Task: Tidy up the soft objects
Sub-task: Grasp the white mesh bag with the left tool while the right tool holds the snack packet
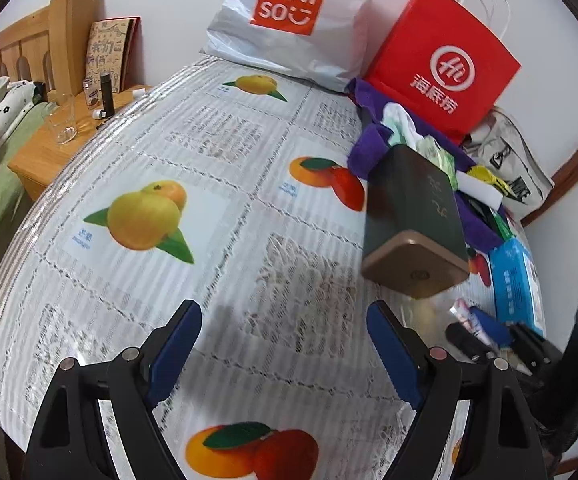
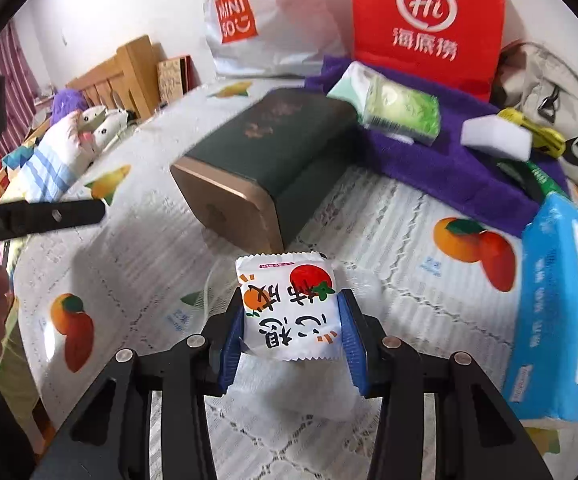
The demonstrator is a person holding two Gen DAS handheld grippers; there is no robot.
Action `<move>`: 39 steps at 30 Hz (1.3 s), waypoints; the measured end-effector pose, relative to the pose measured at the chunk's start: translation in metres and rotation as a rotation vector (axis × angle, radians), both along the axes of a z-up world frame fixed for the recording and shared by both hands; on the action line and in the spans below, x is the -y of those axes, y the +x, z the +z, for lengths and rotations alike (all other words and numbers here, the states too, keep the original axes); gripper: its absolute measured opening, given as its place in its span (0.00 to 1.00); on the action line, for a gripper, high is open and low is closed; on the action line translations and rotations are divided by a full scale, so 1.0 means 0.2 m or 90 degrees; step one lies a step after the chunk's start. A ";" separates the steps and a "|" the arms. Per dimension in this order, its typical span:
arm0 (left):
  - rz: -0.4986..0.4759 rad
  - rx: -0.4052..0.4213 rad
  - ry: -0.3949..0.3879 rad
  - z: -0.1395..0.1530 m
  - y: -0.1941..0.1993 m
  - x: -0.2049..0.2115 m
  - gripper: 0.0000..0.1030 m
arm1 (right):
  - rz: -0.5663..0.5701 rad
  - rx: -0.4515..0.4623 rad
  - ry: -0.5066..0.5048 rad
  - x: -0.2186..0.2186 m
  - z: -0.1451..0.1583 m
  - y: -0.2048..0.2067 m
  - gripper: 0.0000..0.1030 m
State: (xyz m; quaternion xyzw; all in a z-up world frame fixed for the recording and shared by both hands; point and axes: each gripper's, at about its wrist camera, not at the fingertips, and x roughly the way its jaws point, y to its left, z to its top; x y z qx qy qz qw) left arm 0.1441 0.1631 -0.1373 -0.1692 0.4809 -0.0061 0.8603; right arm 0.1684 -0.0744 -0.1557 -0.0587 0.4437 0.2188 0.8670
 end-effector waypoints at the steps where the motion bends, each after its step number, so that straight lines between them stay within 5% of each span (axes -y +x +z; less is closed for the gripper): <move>1: -0.004 -0.001 0.002 0.00 0.00 0.01 0.81 | -0.004 0.006 0.003 0.02 0.02 -0.01 0.43; 19: -0.161 -0.011 0.029 -0.10 0.06 0.58 0.83 | -0.082 0.043 0.023 0.48 0.10 -0.44 0.43; 23: -0.170 -0.019 0.022 -0.11 0.10 0.68 0.92 | -0.104 0.035 0.031 0.58 0.07 -0.49 0.43; 32: -0.166 -0.023 0.159 -0.18 0.12 0.93 1.00 | -0.157 0.033 0.043 0.75 0.02 -0.51 0.43; 39: -0.148 -0.006 0.182 -0.19 0.10 0.96 1.00 | -0.194 0.038 0.027 0.81 -0.03 -0.50 0.43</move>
